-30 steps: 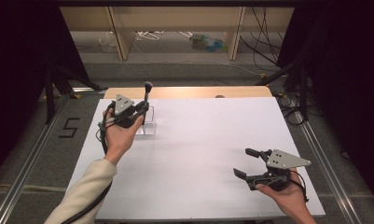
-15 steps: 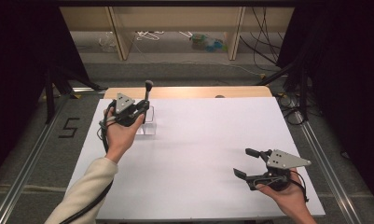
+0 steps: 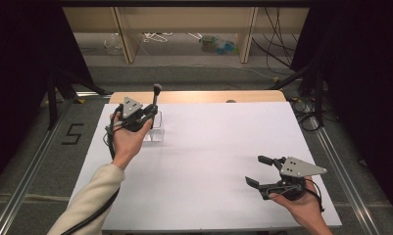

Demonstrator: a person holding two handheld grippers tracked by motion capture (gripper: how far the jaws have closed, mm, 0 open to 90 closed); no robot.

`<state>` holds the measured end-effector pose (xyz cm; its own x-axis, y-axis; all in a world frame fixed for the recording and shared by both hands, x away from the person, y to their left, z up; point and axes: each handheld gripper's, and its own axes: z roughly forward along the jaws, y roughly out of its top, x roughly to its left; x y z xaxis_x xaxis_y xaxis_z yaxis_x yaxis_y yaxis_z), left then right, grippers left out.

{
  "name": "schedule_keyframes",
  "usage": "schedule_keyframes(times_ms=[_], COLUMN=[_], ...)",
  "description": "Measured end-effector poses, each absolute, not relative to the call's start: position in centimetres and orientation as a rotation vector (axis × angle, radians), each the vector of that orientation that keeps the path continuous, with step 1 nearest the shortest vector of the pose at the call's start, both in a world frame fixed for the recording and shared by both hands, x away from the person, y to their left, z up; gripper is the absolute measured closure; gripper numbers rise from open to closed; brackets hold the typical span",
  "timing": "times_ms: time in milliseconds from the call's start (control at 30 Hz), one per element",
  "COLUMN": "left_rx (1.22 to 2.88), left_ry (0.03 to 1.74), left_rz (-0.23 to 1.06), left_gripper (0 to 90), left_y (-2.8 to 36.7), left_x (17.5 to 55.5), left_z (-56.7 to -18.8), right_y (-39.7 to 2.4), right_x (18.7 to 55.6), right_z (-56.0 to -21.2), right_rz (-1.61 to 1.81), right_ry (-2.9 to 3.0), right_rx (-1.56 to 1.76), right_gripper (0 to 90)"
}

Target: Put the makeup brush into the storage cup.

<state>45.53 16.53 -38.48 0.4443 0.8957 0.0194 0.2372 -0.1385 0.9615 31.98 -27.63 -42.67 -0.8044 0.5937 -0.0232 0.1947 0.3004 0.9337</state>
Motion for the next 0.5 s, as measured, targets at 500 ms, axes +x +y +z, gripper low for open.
schedule_keyframes(times_ms=[500], left_rx=[1.64], left_ry=[1.003], left_rz=[0.786], left_gripper=[78.4], left_y=[16.4], left_x=[45.83], left_z=[-38.4], right_y=[-27.64], right_x=[31.98], right_z=[-42.67], right_rz=[1.509], right_ry=[2.207], right_rx=[0.706], right_gripper=[18.3])
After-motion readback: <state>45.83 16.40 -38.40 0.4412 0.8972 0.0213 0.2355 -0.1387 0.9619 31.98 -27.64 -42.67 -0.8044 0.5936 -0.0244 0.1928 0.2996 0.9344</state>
